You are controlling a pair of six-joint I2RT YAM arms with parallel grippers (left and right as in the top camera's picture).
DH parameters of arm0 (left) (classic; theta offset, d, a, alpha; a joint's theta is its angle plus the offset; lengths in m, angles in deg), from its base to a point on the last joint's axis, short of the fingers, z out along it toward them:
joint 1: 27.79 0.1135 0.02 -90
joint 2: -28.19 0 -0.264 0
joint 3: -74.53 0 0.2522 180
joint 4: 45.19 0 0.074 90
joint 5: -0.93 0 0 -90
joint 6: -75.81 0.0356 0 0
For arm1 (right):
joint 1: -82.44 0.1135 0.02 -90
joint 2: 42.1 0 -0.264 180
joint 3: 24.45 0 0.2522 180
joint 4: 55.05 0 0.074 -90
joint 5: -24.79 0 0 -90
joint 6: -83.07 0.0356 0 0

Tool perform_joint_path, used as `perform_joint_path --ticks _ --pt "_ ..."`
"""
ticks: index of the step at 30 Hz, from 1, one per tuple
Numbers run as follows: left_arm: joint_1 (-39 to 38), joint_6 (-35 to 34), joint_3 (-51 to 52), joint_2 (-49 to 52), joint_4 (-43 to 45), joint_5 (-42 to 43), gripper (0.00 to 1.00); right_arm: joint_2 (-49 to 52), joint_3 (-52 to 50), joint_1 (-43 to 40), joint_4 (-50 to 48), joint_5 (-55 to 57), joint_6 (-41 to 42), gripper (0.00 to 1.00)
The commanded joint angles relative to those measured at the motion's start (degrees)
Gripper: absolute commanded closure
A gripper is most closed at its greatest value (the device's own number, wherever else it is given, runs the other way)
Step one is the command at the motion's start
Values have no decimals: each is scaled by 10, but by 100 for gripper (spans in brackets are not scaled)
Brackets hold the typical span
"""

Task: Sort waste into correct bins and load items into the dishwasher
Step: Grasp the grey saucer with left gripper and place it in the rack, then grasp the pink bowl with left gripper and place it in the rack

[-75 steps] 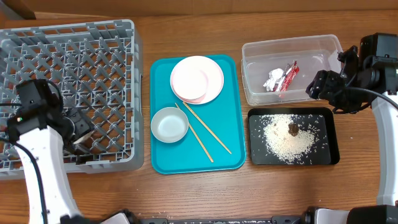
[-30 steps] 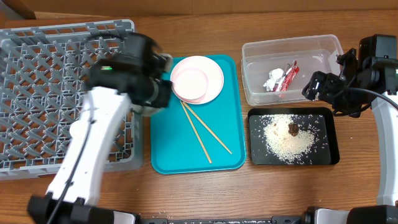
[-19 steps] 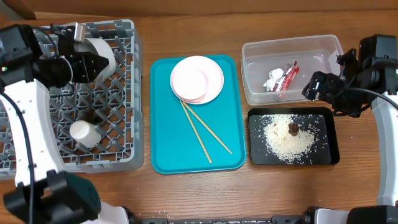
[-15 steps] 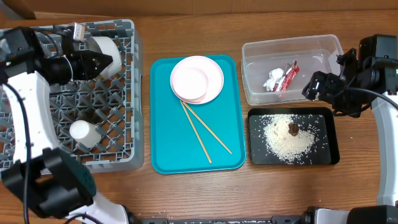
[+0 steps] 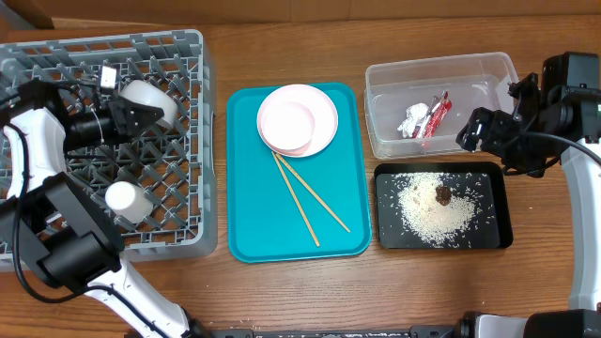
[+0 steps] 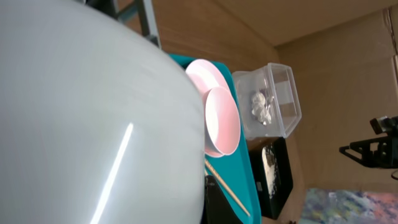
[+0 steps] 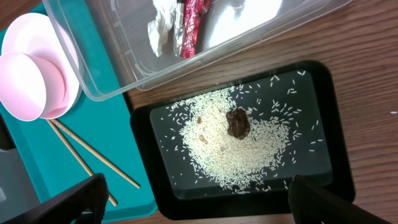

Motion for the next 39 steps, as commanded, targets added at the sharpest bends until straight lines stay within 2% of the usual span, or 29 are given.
perform_joint_path --ticks 1,3,4,5,8,13,15,21,27,32,39 --pt "8 29 -4 22 -18 -1 96 -5 15 -1 -3 0 -2 6" --pt "33 28 -7 16 -31 5 93 -5 15 -1 -3 0 -2 6" --pt "42 28 -10 13 -41 7 76 -5 15 -1 -3 0 -2 6" --pt "50 28 -13 11 -52 14 53 -5 15 -1 -3 0 -2 6" --pt "77 29 -23 -5 -80 31 36 -5 15 -1 -3 0 -2 6" --pt "89 29 -25 -57 -82 30 16 -5 15 -1 -2 0 -2 5" --pt "85 28 -25 -89 -82 30 1 -5 15 -1 -2 0 -2 6" --pt "14 15 -25 -175 -87 -27 0 -5 15 -1 -3 0 -2 6" --pt "-144 -23 -25 -203 -80 -147 0 -5 15 -1 -3 0 -2 5" --pt "-345 -84 -24 -181 -13 -361 0 -5 15 -1 -3 0 -2 5" --pt "-485 -157 -24 -120 73 -553 0 -5 15 -1 -1 0 -2 5"
